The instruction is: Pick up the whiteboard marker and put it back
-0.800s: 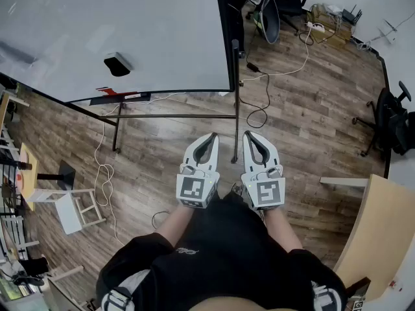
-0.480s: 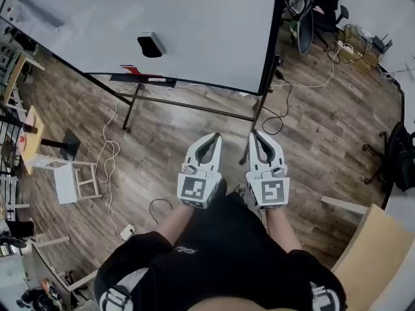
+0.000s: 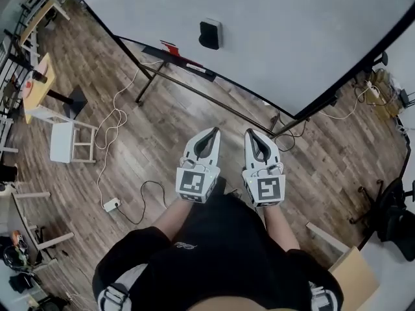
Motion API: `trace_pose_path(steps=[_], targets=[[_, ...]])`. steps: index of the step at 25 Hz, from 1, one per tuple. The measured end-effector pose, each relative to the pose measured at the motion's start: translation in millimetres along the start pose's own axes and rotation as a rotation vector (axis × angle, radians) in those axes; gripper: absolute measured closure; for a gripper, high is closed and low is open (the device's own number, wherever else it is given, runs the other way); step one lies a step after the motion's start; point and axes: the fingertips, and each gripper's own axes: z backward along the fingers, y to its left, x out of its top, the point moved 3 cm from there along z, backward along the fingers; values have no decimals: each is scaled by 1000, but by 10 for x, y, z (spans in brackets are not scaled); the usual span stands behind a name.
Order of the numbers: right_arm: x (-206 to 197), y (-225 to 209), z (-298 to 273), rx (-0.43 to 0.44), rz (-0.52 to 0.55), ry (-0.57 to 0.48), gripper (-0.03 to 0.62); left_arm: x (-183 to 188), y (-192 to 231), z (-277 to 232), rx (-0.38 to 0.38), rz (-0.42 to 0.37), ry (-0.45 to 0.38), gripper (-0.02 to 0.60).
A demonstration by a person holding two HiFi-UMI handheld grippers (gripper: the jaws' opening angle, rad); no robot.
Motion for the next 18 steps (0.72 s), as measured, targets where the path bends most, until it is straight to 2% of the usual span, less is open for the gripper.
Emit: trace_pose_path(steps=[10,14,18], targets=[[-2,1097,-1467,339,79,44,591,-119,1575,306,288,83,-17,574],[90,1544,-1811,453,117,45,591,-120,2073,625,412,112,-23,574],[86,1759,-2064,528,141,63,591,-176,2367,759,492,134,-10,574]])
